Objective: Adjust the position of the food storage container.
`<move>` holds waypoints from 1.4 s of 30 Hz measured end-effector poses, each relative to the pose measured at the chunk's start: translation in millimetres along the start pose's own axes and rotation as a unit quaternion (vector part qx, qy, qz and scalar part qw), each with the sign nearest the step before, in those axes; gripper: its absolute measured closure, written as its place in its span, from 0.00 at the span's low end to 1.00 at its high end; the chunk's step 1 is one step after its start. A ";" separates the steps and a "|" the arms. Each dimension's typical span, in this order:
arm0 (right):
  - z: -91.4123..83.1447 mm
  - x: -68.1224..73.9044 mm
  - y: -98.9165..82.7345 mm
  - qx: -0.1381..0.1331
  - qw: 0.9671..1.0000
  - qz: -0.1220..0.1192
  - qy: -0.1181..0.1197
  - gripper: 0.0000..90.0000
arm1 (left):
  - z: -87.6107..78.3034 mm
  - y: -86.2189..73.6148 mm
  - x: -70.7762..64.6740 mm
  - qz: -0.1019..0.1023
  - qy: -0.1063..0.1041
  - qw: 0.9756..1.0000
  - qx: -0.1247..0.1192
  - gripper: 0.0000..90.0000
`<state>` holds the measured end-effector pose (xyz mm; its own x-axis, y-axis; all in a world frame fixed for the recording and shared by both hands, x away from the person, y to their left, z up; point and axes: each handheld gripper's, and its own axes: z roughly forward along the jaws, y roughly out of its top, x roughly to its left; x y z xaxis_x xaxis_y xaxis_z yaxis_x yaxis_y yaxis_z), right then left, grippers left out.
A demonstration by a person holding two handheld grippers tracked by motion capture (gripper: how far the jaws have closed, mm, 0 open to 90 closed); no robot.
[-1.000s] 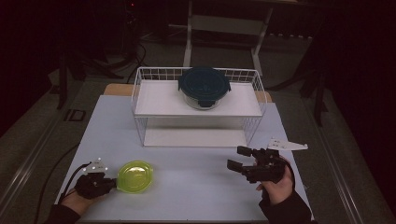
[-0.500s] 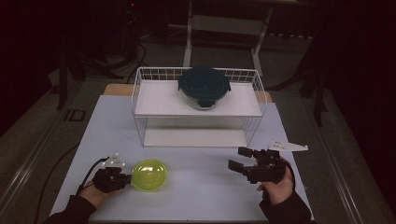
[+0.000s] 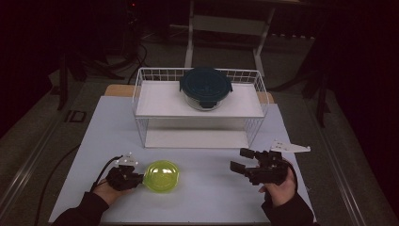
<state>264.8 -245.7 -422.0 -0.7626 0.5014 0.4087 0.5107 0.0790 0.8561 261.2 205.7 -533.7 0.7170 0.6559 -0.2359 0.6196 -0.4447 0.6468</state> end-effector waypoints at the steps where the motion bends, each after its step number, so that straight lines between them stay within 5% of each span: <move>1: -0.1 -0.1 -0.2 0.001 1.000 0.000 0.000 0.18 | -1.4 -1.1 0.9 -0.004 -0.001 1.000 -0.002 0.99; 3: -1.0 -0.4 -0.5 0.002 1.000 0.000 -0.001 0.18 | -4.4 -3.4 1.4 -0.014 0.003 1.000 -0.006 0.99; 26: -6.6 -3.7 -5.9 0.004 1.000 0.003 -0.012 0.18 | 29.4 23.3 -30.0 0.021 -0.044 0.999 0.008 0.99; 42: -11.3 -6.5 -9.6 0.003 1.000 -0.009 -0.029 0.19 | 57.8 51.7 -48.6 0.048 -0.076 0.996 0.013 0.99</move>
<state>260.4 -259.5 -429.4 -0.7475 0.5483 0.3749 0.5005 0.0939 0.8606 276.8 115.5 -530.7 0.8118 0.5112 -0.2822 0.5531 -0.5183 0.6523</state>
